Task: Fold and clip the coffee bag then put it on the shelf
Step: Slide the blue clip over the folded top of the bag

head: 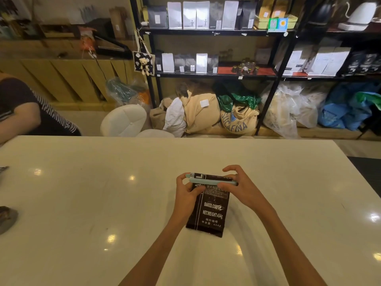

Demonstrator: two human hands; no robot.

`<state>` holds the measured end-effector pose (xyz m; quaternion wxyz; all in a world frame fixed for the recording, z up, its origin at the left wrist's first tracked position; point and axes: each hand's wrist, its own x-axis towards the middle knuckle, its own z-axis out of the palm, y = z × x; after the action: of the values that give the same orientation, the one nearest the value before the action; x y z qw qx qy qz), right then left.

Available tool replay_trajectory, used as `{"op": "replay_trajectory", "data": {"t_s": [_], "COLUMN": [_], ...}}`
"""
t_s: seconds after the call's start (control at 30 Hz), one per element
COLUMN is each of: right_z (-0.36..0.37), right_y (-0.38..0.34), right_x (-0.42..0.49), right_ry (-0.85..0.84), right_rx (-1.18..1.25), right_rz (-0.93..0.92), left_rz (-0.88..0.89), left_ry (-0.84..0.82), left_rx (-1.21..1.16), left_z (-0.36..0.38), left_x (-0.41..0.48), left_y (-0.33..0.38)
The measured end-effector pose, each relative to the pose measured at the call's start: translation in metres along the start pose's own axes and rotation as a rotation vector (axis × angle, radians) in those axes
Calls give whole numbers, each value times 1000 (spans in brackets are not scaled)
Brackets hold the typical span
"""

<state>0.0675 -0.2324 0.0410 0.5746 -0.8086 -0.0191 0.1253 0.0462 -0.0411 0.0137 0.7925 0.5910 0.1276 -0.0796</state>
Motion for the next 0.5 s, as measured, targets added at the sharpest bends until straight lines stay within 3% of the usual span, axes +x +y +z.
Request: {"op": "replay_trajectory", "data": {"t_s": [0.5], "right_z": [8], "right_y": [20], "right_x": [6], "right_ry": [20], "right_rx": [-7], "right_rz": [-45], "left_rz": [26], "left_ry": [30], "left_rx": [-10], "left_z": [-4], "left_x": [4], "left_y": [-7]}}
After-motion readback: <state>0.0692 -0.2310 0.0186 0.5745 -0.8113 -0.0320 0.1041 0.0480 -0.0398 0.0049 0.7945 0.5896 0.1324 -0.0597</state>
